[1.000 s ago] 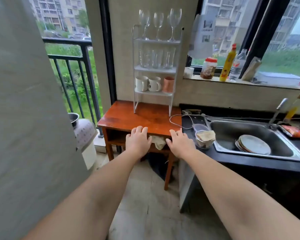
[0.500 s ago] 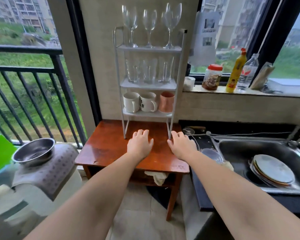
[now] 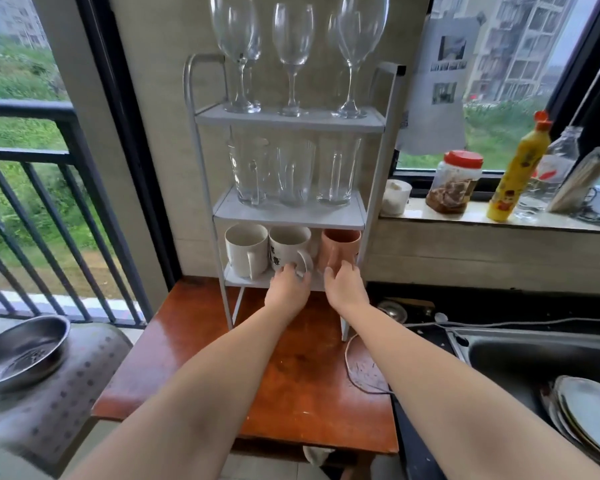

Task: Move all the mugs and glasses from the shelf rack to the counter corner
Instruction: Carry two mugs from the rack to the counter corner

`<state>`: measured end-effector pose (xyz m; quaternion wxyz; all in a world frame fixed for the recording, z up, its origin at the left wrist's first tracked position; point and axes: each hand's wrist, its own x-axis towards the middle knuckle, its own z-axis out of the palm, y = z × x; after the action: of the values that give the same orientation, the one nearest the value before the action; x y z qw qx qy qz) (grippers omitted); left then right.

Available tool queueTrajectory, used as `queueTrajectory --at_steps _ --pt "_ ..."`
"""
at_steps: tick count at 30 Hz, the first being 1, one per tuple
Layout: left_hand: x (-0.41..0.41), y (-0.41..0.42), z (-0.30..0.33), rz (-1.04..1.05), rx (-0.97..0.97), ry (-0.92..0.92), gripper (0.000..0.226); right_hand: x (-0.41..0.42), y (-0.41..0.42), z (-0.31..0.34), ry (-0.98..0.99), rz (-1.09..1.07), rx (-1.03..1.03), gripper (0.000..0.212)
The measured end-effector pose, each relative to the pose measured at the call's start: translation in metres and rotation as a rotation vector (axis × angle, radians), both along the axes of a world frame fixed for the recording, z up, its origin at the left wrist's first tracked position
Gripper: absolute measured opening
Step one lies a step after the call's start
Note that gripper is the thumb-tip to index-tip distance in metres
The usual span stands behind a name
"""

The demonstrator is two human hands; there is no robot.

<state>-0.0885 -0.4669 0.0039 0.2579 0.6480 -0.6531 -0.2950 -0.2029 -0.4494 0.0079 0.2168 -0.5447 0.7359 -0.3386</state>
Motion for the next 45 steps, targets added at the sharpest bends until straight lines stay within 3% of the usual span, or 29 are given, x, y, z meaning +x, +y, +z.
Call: queueTrajectory --at_steps 5,8,11,21,32,45 --pt "-0.015 -0.032 0.002 0.087 0.163 0.418 0.048 0.001 -0.036 -0.003 -0.393 -0.114 0.014 0.056" --pt "-0.016 -0.036 -0.001 0.107 0.311 0.709 0.044 -0.002 -0.049 -0.010 -0.673 -0.097 0.088 0.047" --pt "-0.011 -0.038 -0.002 0.114 0.369 0.828 0.030 -0.006 -0.053 -0.016 -0.709 -0.073 0.095 0.038" --pt "0.001 -0.023 -0.002 0.177 0.368 0.858 0.019 -0.002 -0.041 -0.025 -0.677 -0.032 0.139 0.035" --pt "0.023 0.030 -0.014 0.162 0.234 0.773 0.043 0.008 0.017 -0.027 -0.700 -0.018 0.028 0.041" --pt "0.014 0.175 -0.036 -0.014 0.318 0.726 0.046 -0.006 0.197 -0.039 -0.824 -0.268 -0.049 0.044"
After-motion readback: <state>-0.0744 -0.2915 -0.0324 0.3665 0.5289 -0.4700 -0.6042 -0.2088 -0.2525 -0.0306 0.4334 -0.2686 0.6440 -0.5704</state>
